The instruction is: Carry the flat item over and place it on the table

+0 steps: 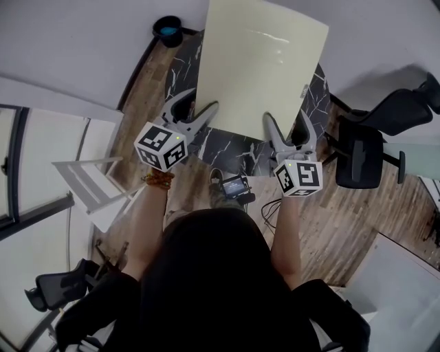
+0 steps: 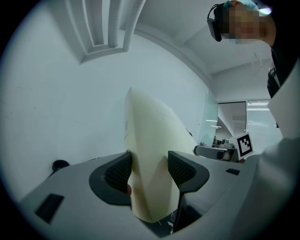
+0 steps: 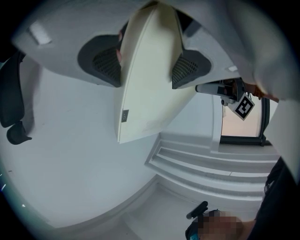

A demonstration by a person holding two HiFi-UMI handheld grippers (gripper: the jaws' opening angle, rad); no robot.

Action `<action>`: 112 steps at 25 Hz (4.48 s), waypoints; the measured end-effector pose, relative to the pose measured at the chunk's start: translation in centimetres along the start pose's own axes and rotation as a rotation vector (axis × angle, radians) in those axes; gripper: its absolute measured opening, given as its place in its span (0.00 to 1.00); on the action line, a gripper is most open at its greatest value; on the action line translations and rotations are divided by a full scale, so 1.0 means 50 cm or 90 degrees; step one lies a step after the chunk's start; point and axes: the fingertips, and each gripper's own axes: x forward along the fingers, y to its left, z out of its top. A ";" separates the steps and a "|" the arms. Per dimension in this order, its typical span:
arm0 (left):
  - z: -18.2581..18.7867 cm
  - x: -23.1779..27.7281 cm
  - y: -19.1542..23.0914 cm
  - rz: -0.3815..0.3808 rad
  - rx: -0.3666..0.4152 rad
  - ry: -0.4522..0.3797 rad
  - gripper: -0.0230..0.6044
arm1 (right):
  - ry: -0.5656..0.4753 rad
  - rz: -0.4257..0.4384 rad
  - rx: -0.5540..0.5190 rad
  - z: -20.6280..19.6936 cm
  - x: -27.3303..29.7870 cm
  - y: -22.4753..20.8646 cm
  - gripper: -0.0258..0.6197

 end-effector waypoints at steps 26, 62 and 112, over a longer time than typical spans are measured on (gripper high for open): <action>-0.144 0.048 0.065 0.021 -0.090 0.077 0.41 | 0.092 -0.012 0.099 -0.165 0.040 -0.033 0.56; -0.355 0.082 0.100 0.027 -0.174 0.200 0.42 | 0.234 -0.014 0.171 -0.390 0.031 -0.059 0.56; -0.493 0.127 0.161 0.061 -0.266 0.268 0.42 | 0.325 -0.002 0.224 -0.539 0.082 -0.096 0.56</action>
